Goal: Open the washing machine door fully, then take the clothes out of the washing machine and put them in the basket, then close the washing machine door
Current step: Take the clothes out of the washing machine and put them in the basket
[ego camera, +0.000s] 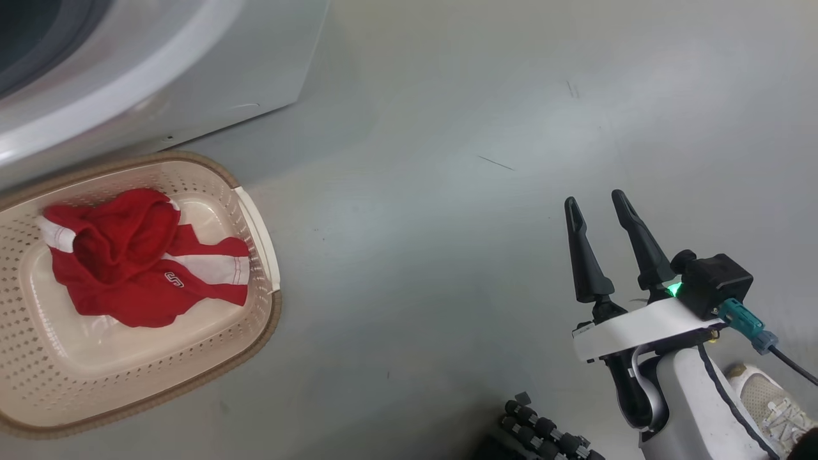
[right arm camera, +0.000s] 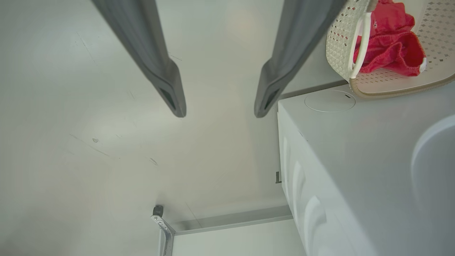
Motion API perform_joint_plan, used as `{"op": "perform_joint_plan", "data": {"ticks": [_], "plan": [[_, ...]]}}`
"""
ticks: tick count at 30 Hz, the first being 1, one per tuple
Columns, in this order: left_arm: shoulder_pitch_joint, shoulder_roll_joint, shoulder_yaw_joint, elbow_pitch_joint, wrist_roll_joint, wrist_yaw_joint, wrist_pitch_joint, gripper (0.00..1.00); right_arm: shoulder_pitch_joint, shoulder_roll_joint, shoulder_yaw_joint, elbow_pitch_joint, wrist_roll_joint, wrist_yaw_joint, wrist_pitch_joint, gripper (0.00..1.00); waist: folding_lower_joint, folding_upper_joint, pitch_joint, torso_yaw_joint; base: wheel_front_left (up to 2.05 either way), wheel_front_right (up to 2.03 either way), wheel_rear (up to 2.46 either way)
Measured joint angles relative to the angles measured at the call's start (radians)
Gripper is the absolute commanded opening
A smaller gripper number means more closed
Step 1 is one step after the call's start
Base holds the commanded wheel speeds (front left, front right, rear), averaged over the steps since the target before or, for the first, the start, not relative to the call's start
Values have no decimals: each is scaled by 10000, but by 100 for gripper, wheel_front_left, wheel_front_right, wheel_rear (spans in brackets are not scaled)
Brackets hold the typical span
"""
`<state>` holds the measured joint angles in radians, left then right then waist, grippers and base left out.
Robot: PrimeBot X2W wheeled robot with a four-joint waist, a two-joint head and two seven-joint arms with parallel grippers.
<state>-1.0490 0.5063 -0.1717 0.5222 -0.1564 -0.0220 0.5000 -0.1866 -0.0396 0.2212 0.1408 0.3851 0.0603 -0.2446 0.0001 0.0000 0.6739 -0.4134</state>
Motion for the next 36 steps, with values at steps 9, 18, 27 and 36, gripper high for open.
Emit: {"op": "perform_joint_plan", "data": {"ticks": [9,18,27,36], "plan": [[-196,79,82,832,255,591,138,100,-159,6,65,244,188,0,-21,100,-1,0,187,-193,0,0,0],[-376,54,305,1379,267,972,196,0,-361,8,100,176,314,-2,-29,100,-1,0,210,-177,0,0,0],[-393,-353,121,1450,265,974,-201,0,-377,6,-144,65,349,-19,-31,100,-1,0,208,-44,0,0,0],[-370,-1104,428,1122,-90,1070,-1791,0,-409,10,-504,-63,82,-111,-31,100,0,0,127,485,0,0,0]]}}
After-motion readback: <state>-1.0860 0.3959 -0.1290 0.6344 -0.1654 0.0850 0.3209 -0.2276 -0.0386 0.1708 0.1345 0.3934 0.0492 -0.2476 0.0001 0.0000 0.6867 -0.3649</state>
